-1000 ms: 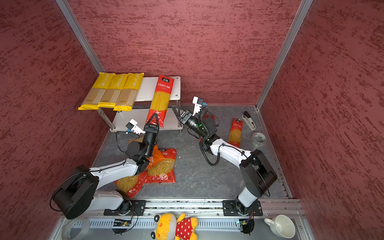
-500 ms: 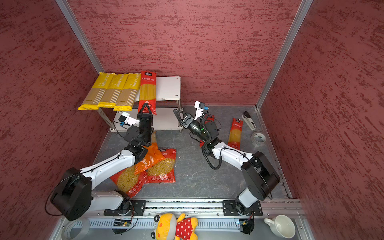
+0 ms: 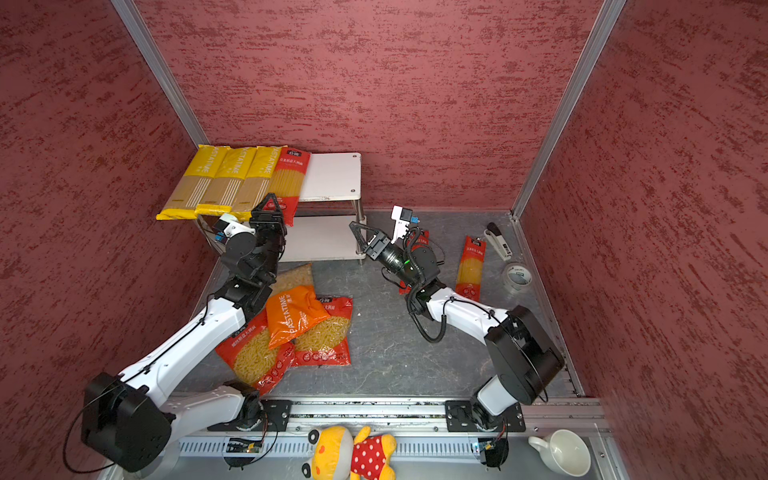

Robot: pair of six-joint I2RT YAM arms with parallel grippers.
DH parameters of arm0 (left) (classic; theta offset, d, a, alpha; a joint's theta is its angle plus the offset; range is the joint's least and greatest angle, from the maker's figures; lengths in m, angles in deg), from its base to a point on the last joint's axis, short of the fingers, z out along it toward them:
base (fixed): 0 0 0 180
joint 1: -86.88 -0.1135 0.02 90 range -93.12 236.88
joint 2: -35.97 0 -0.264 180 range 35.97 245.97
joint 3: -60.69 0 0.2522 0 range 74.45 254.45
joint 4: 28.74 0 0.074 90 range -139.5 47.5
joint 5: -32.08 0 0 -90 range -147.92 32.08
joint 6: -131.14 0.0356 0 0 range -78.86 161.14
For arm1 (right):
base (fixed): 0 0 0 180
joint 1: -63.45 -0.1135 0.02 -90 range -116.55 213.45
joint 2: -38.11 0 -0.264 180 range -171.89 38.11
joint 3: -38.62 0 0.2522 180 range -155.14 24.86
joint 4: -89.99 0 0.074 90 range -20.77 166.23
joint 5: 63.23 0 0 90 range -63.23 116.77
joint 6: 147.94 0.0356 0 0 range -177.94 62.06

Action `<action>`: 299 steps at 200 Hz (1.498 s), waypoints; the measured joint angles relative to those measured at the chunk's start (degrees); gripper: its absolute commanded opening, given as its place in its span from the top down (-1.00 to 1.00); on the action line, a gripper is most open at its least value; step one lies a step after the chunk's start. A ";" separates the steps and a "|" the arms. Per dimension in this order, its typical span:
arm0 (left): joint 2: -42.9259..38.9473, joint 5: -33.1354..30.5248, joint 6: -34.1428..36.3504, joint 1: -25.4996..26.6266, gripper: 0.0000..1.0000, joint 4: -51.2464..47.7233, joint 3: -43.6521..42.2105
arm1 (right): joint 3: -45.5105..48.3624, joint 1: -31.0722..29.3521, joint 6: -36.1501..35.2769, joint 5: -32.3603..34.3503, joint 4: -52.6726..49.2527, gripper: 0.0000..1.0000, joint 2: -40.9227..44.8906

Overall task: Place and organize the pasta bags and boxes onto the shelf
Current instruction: 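Set the red spaghetti pack on the top shelf beside the yellow packs and release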

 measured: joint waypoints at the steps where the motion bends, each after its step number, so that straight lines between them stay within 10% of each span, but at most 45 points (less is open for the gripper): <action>1: -0.09 0.24 -0.22 -0.04 -0.23 0.00 -0.04 | 0.07 0.00 0.00 0.00 0.00 0.04 0.00; 130: -0.79 4.00 -5.01 -0.90 0.78 -0.11 -3.48 | 1.42 0.00 0.50 0.20 1.14 0.03 0.20; 299: 1.73 0.33 -3.28 -1.49 0.93 1.09 -1.88 | 2.01 0.02 0.42 0.44 1.14 0.02 1.60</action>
